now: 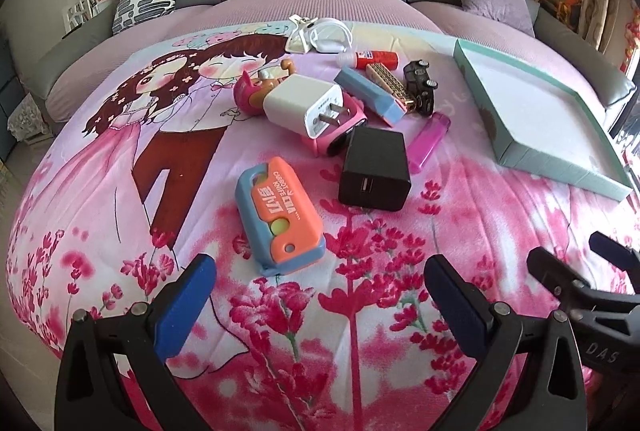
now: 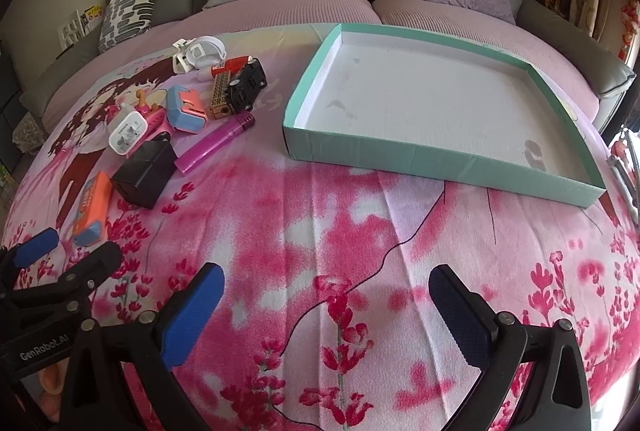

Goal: Organize rigid objects

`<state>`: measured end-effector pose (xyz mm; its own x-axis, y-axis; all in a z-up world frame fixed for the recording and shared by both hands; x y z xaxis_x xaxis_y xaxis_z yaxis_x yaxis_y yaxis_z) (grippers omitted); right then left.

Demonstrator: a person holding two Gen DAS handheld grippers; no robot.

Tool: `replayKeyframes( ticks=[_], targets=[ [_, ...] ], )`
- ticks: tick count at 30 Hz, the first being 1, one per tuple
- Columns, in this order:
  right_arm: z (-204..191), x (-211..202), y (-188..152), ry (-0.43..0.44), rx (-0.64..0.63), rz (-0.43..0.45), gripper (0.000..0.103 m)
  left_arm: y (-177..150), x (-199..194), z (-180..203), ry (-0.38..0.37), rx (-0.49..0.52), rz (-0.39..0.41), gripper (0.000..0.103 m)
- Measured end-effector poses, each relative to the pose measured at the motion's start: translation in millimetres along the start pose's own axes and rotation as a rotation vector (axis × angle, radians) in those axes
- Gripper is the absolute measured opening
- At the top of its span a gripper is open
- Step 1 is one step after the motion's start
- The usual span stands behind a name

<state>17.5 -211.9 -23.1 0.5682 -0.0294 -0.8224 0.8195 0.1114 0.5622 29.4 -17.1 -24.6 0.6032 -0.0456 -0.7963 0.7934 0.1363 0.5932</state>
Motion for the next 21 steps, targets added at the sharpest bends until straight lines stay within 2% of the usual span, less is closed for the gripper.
replayKeyframes(
  ticks=[21],
  targets=[
    [2.5, -8.3, -1.7, -0.019, 0.000, 0.032, 0.103, 5.6, -2.4, 0.0, -0.007, -0.011, -0.018, 0.103]
  ],
)
Point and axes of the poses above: each gripper's, at about its wrist camera, not at the fingertips, and x roughly the way its jaws point, z to its right, y to its top, the point moved 6 cm from there along x, roughly the way its jaws point, and after that the axes turned 11 degrees about -x, right-handed, at the moved point
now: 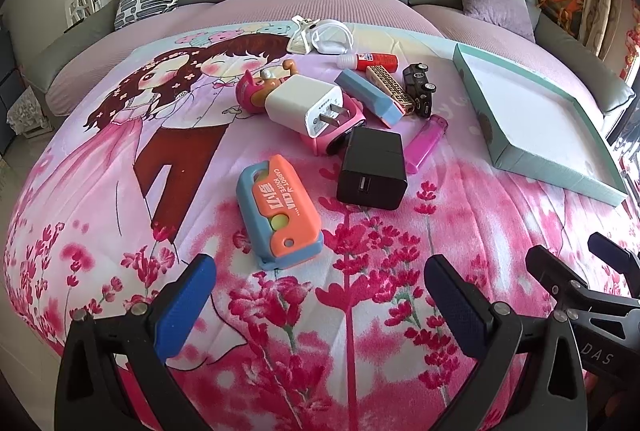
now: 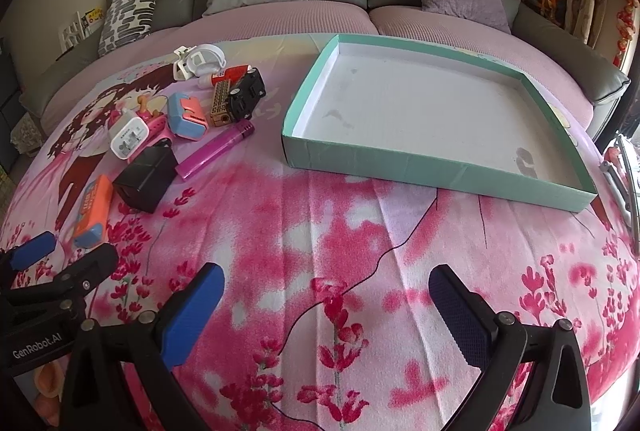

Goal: Organize rigid objects

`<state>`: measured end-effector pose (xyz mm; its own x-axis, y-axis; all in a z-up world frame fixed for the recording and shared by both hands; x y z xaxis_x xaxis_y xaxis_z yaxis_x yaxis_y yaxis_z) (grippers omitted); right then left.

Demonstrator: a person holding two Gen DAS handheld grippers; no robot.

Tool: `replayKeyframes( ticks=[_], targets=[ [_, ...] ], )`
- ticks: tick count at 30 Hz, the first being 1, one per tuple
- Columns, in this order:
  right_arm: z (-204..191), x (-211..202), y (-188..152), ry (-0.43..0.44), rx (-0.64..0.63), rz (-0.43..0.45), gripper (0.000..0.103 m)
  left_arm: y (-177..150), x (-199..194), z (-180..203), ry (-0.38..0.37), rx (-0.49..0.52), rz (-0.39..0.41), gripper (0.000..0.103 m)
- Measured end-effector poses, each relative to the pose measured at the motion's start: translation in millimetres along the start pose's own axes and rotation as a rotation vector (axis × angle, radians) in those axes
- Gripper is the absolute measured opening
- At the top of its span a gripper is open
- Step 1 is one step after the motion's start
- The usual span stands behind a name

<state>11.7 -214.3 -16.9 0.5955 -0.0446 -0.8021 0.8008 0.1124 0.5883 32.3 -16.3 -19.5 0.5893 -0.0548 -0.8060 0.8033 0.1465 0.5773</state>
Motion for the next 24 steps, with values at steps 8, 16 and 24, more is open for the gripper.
replayKeyframes(
  ticks=[8, 16, 24],
  targets=[
    [0.1, -1.2, 0.0, -0.004, -0.002, 0.004, 0.103, 0.1, -0.2, 0.3, 0.000, 0.001, -0.003, 0.103],
    [-0.9, -1.4, 0.4, -0.005, -0.006, 0.005, 0.103, 0.8, -0.7, 1.1, -0.001, 0.004, -0.005, 0.103],
    [-1.8, -2.4, 1.2, -0.007, -0.012, 0.012, 0.103, 2.3, -1.7, 1.2, -0.004, 0.008, -0.004, 0.103]
  ],
)
Point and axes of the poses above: each gripper's, at about its wrist camera, not at the fingertips, and x roughly the way its jaws point, z to its right, y to its top, the point moved 6 cm from there along x, roughly the way its jaws point, and after that the axes turned 11 degrees about -x, right-handed, at the moved point
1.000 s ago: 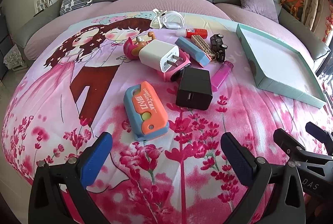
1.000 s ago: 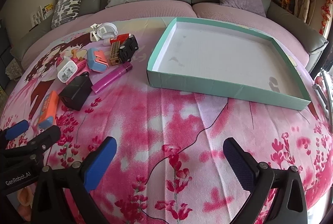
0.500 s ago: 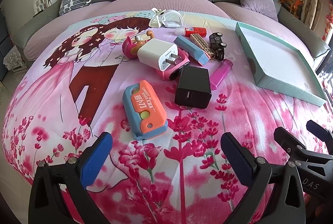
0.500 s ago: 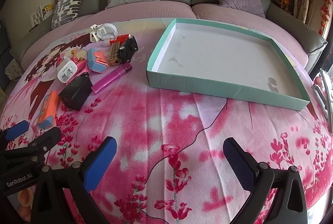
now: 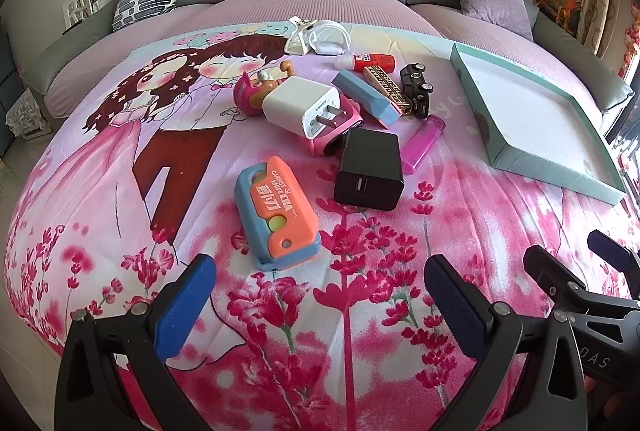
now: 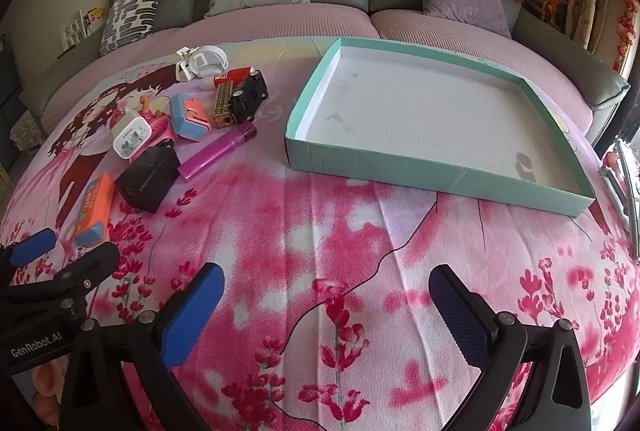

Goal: Organize rigid objects

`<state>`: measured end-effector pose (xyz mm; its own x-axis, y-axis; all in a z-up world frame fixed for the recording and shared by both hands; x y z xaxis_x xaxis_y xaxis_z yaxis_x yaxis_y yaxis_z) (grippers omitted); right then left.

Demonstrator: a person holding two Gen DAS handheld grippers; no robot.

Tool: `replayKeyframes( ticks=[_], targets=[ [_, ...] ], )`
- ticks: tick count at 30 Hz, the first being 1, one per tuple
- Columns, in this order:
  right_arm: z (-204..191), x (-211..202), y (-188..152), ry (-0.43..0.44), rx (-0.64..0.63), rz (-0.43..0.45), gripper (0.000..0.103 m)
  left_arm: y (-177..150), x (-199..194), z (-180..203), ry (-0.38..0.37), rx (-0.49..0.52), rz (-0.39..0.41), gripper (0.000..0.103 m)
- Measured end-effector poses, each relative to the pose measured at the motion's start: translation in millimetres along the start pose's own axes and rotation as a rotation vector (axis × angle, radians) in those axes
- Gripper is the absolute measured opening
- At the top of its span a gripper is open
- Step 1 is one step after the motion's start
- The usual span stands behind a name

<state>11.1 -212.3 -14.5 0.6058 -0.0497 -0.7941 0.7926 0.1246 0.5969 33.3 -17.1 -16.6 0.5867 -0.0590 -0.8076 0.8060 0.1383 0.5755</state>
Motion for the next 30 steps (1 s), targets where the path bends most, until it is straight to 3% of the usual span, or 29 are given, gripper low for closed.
replayKeyframes(
  ticks=[10, 19, 30],
  targets=[
    [-2, -4, 3, 0.010, -0.014, 0.006, 0.103, 4, -3, -3, -0.002, -0.006, 0.006, 0.103],
    [-18, -22, 44, 0.114, -0.043, 0.089, 0.103, 23, 2, -22, 0.004, -0.072, 0.001, 0.102],
    [-48, 11, 77, 0.214, -0.058, 0.043, 0.103, 29, 34, -31, 0.026, -0.086, -0.054, 0.076]
  ],
)
Point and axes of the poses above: each gripper's, at about its wrist camera, not at the fingertips, and x roughly the way its jaws point, z to its right, y to its top, the point moved 6 cm from there along x, roughly the way its jaws point, and after that the axes turned 11 degrees about -x, right-handed, at the moved point
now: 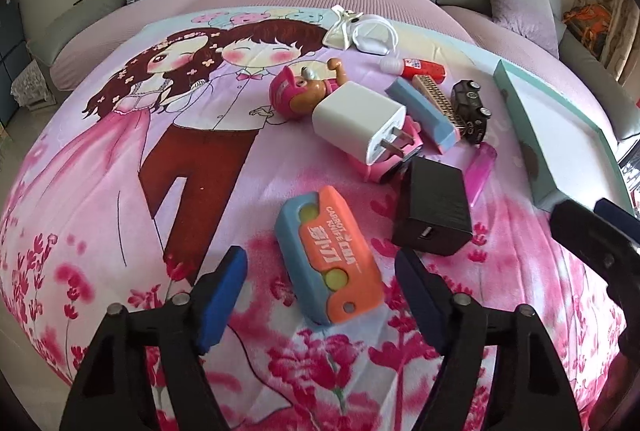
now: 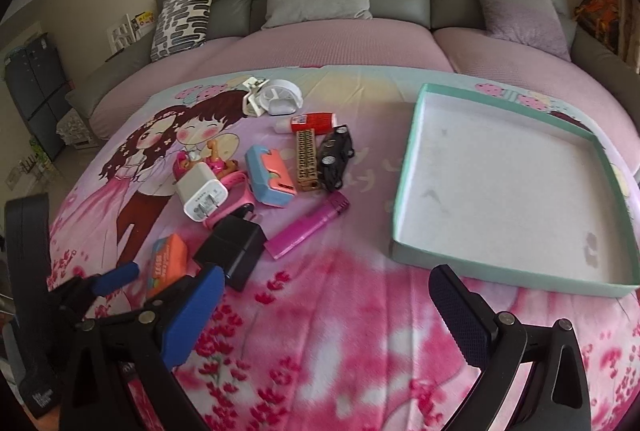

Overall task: Organize rigid objects
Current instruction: 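Move left tool to orange-blue toy knife while right tool approaches black charger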

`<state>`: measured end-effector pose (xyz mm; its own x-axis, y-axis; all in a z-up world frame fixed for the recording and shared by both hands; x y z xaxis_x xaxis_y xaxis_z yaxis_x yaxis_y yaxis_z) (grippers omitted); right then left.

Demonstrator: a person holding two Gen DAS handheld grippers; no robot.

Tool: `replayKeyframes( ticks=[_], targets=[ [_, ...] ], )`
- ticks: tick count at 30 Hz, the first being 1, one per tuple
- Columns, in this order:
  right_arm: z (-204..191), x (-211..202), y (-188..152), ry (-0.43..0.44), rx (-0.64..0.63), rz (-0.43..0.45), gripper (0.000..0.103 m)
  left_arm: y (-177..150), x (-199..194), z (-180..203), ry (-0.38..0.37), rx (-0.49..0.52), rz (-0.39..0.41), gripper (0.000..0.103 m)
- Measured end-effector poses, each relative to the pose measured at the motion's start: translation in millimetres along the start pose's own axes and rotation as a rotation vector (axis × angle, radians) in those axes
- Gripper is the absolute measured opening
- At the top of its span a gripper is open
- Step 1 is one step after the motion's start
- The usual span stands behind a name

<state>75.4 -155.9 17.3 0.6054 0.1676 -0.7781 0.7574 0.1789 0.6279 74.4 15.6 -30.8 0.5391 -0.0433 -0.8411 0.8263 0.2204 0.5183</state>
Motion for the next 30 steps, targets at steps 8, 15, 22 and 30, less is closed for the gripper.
replayKeyframes(
  ticks=[8, 15, 22, 30],
  targets=[
    [-31, 37, 11, 0.055, -0.030, -0.064, 0.103, 2, 2, -12, 0.006, 0.014, 0.003, 0.058],
    [-53, 62, 13, 0.079, -0.048, -0.124, 0.100, 12, 5, -25, 0.013, 0.008, 0.020, 0.057],
    [-65, 74, 13, 0.057, -0.073, -0.144, 0.087, 16, 8, -29, 0.008, 0.022, 0.028, 0.057],
    [-56, 73, 9, 0.045, -0.055, -0.160, 0.070, 19, 13, -23, 0.025, 0.063, 0.033, 0.057]
  ],
)
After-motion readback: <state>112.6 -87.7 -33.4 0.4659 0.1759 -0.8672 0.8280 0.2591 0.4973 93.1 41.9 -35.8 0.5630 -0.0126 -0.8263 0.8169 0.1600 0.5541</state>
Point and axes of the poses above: each gripper's, at about its wrist camera, not at the fingertips, and x roughly the way its jaws point, z to its right, y to its top, the point moved 6 cm from there along x, roughly the way its jaws point, and after that the axes turned 11 degrees about -x, right-handed, at the moved point
